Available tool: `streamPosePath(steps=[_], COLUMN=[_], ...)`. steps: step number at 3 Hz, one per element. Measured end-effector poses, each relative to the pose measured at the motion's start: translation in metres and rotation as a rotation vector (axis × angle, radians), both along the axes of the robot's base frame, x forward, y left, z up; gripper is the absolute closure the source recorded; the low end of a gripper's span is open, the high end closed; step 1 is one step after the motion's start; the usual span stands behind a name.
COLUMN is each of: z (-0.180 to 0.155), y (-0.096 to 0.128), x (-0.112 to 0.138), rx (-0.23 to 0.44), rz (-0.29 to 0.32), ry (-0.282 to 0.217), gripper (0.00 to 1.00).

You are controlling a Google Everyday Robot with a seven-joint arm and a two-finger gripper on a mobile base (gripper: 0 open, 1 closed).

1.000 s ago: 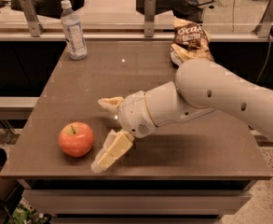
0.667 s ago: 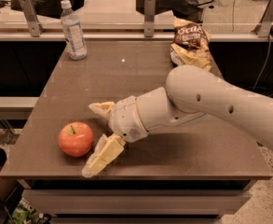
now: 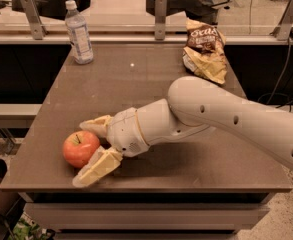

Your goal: Move apple near blue plastic bottle

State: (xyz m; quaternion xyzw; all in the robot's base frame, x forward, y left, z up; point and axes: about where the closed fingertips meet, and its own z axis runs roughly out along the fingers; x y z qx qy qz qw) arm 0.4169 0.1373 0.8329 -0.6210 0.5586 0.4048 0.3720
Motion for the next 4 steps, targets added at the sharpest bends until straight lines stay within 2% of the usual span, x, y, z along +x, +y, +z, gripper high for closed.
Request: streamPosePath(steps=[3, 4], z=[0.0018, 0.0023], y=[0.0035, 0.0047], x=[-0.0036, -0.0047], rx=[-0.005, -0.005], rz=[0.009, 0.012], ry=[-0.004, -0.006], gripper=[0.89, 1.0])
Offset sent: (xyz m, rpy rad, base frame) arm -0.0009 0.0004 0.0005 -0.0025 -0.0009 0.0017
